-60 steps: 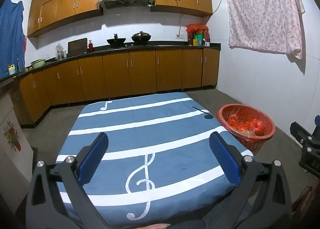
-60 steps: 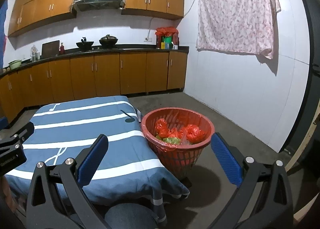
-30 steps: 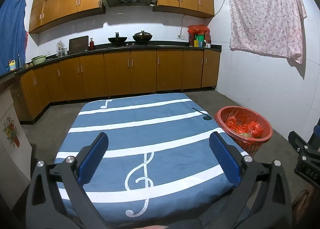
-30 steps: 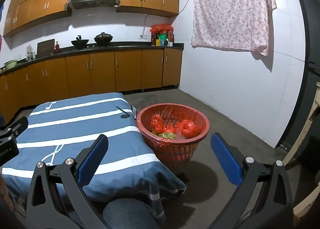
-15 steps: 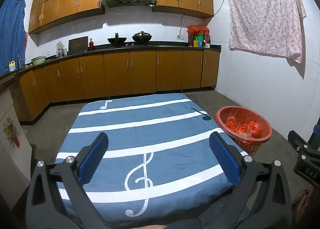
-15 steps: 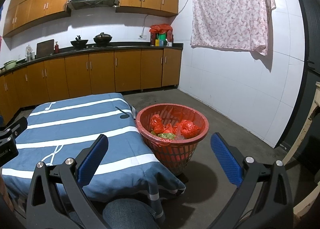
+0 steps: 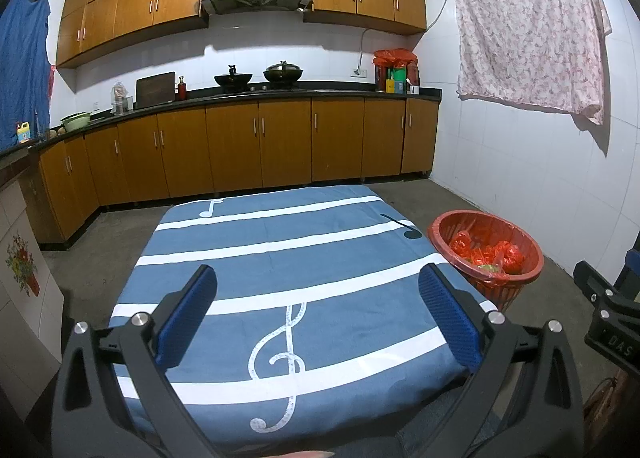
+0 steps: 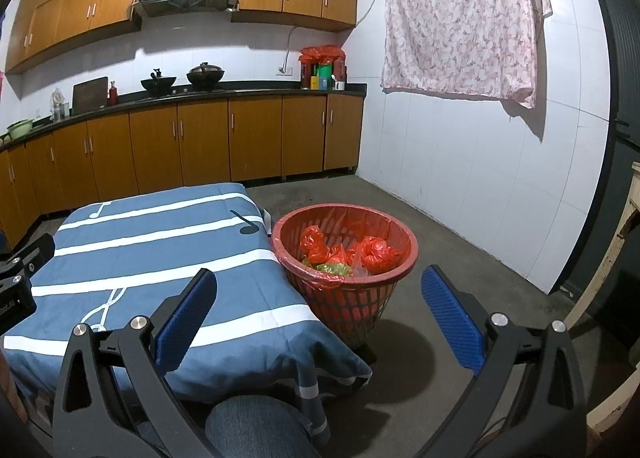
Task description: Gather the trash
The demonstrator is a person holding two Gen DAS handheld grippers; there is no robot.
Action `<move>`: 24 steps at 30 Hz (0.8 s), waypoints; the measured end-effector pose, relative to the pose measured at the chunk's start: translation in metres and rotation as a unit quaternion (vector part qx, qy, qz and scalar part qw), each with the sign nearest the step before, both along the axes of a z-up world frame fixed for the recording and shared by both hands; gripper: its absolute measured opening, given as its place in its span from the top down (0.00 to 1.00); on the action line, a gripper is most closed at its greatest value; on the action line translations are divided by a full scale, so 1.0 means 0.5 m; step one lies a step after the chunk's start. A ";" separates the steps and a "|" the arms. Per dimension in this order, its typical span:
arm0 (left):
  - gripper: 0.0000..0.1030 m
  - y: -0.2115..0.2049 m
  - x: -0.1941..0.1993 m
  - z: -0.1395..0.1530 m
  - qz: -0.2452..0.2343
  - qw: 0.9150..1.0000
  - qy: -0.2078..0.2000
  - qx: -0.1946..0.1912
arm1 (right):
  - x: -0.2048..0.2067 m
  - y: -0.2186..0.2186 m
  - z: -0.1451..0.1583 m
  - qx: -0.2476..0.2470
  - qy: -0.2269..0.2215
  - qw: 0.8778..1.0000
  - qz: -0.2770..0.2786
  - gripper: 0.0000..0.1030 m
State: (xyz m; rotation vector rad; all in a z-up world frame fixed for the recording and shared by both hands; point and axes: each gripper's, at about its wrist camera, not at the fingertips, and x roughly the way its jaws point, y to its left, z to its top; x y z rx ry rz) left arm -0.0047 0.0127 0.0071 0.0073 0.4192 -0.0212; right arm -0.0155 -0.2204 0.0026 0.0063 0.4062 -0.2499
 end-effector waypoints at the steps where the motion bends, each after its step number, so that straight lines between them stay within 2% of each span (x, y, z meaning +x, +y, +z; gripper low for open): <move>1: 0.04 0.001 0.000 0.000 0.000 1.000 0.000 0.000 | 0.000 0.000 0.000 0.000 0.000 1.000 0.000 0.02; 24: 0.04 0.001 0.000 0.002 0.000 1.000 0.001 0.000 | -0.001 -0.001 -0.002 0.001 0.002 1.000 -0.001 0.02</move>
